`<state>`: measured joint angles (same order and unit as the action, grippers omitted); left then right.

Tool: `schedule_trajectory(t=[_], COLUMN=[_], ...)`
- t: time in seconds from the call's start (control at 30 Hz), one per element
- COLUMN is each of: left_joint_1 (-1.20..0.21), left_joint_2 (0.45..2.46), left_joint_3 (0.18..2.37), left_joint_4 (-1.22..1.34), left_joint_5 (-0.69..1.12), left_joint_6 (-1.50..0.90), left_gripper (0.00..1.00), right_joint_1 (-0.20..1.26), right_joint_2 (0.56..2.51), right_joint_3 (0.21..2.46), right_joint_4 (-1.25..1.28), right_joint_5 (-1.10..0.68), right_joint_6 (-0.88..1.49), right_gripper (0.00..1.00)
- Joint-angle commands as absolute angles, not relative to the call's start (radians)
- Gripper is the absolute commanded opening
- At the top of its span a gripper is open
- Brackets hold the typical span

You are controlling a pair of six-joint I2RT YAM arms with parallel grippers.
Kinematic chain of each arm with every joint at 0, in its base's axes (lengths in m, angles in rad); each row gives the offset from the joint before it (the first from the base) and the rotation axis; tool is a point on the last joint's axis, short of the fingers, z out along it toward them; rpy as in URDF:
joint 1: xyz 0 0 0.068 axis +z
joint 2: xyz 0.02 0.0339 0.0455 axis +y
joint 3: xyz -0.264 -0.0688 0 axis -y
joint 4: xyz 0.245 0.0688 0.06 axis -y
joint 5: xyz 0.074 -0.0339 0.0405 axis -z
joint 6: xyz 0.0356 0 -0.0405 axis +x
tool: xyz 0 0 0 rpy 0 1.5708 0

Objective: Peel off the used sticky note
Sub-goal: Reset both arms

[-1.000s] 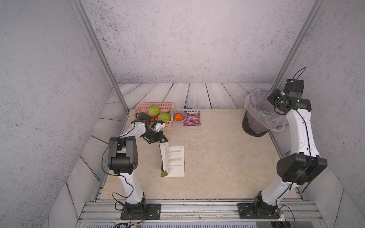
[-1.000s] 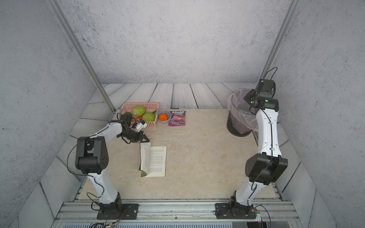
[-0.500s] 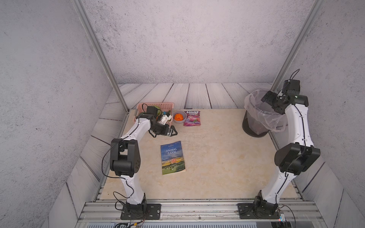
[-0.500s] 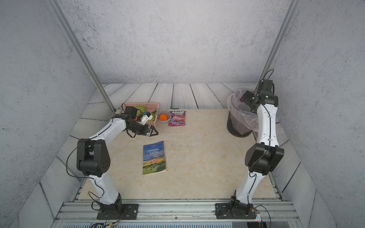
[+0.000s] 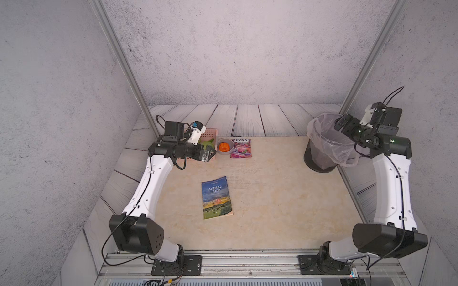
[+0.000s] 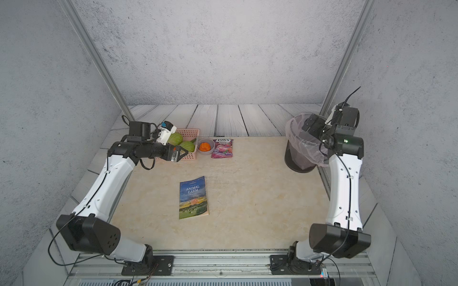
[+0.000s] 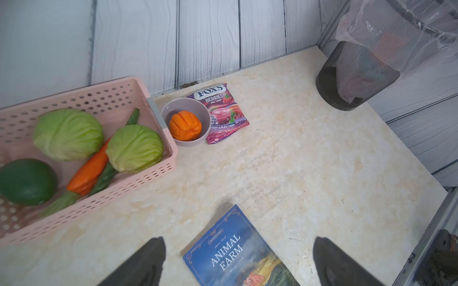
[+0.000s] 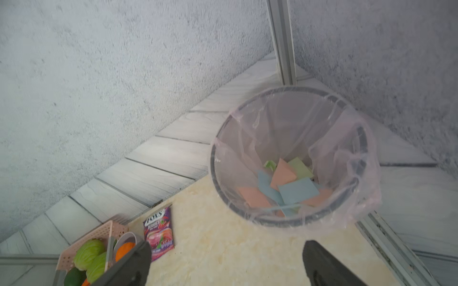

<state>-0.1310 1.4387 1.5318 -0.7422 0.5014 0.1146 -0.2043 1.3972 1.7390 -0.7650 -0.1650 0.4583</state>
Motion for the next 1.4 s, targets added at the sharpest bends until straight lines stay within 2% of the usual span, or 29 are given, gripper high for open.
schedule_trajectory(t=[0.0, 0.17, 0.33, 0.53, 0.67, 0.87, 1.03, 1.13, 1.37], left_joint_1=[-0.117, -0.070, -0.015, 0.014, 0.013, 0.015, 0.014, 0.013, 0.014], left_joint_2=[1.342, 1.142, 1.025, 1.051, 1.156, 1.366, 1.548, 1.510, 1.526], left_joint_3=[1.420, 1.127, 0.808, 0.549, 0.426, 0.409, 0.356, 0.419, 0.440], left_joint_4=[-0.665, -0.474, -0.218, 0.123, 0.453, 0.715, 1.004, 0.802, 0.796], left_joint_5=[0.369, 0.267, 0.149, 0.130, 0.141, 0.141, 0.132, 0.096, 0.075], left_joint_6=[0.060, 0.084, 0.094, 0.132, 0.104, 0.052, 0.042, 0.031, 0.018], left_gripper=[0.98, 0.98, 0.98, 0.98, 0.98, 0.98, 0.98, 0.98, 0.98], right_joint_1=[-0.150, 0.037, 0.194, 0.229, 0.230, 0.213, 0.172, 0.130, 0.031], right_joint_2=[1.274, 1.082, 1.081, 1.127, 1.143, 1.203, 1.284, 1.334, 1.481], right_joint_3=[1.532, 1.182, 0.944, 0.773, 0.655, 0.630, 0.538, 0.506, 0.430], right_joint_4=[-0.720, -0.589, -0.494, -0.239, 0.033, 0.129, 0.361, 0.474, 0.741], right_joint_5=[-0.139, 0.051, 0.185, 0.312, 0.251, 0.293, 0.286, 0.234, 0.096], right_joint_6=[0.442, 0.378, 0.348, 0.258, 0.122, 0.038, -0.020, -0.015, 0.044], right_gripper=[0.99, 1.00, 1.00, 1.00, 0.99, 0.99, 0.94, 0.94, 0.93])
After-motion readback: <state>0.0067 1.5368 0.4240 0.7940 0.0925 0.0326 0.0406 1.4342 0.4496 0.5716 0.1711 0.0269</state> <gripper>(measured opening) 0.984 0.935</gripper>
